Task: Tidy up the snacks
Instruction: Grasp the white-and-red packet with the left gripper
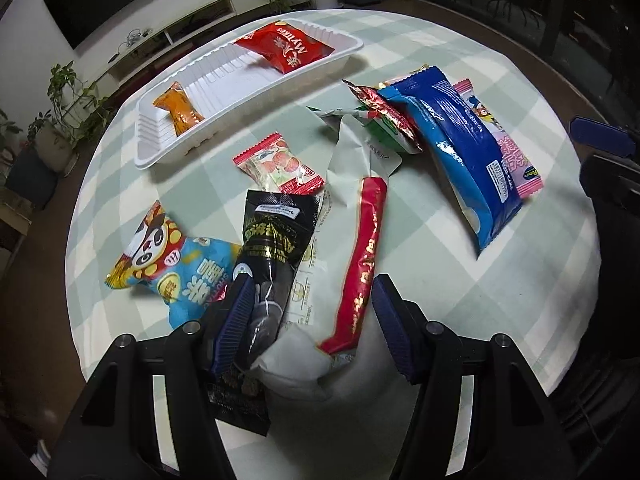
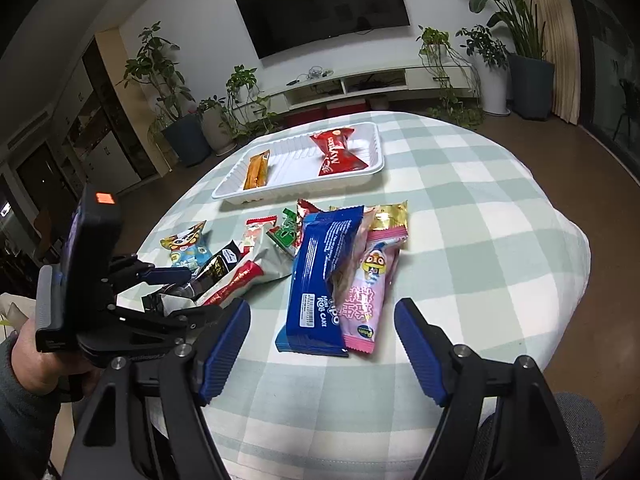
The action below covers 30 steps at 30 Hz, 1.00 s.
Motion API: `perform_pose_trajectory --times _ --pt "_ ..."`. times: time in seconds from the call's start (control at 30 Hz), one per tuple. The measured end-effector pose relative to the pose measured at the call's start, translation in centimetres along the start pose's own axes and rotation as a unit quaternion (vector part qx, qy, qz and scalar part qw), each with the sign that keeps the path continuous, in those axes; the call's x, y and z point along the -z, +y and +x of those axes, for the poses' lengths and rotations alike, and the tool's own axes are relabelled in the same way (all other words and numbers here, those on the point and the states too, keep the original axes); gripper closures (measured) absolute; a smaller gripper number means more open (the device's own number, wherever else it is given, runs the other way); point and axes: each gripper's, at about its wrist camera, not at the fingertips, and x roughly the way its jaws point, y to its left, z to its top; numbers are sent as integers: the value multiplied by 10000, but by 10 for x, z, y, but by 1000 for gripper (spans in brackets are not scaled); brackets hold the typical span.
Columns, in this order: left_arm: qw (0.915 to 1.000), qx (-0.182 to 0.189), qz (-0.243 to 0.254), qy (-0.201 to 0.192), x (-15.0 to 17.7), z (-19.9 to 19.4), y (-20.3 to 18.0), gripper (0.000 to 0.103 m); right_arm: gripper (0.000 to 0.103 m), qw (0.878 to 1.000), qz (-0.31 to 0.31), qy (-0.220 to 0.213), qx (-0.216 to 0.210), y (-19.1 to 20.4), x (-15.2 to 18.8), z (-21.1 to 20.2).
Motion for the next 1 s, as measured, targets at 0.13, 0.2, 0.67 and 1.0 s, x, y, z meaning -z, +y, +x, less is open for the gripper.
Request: perform_pose_trajectory --times 0.13,0.2,0.67,1.0 --pt "9998 -72 170 117 -10 10 -1 44 26 10000 65 54 -26 -2 1 2" --pt "9995 -85 249 177 -14 13 -1 44 26 10000 55 66 -21 -3 2 2" --pt "9974 -345 552 299 -26 30 -5 48 27 9999 50 145 -31 -1 4 4" --pt "9997 -189 158 24 -18 18 5 62 34 9997 -7 234 -63 7 2 8"
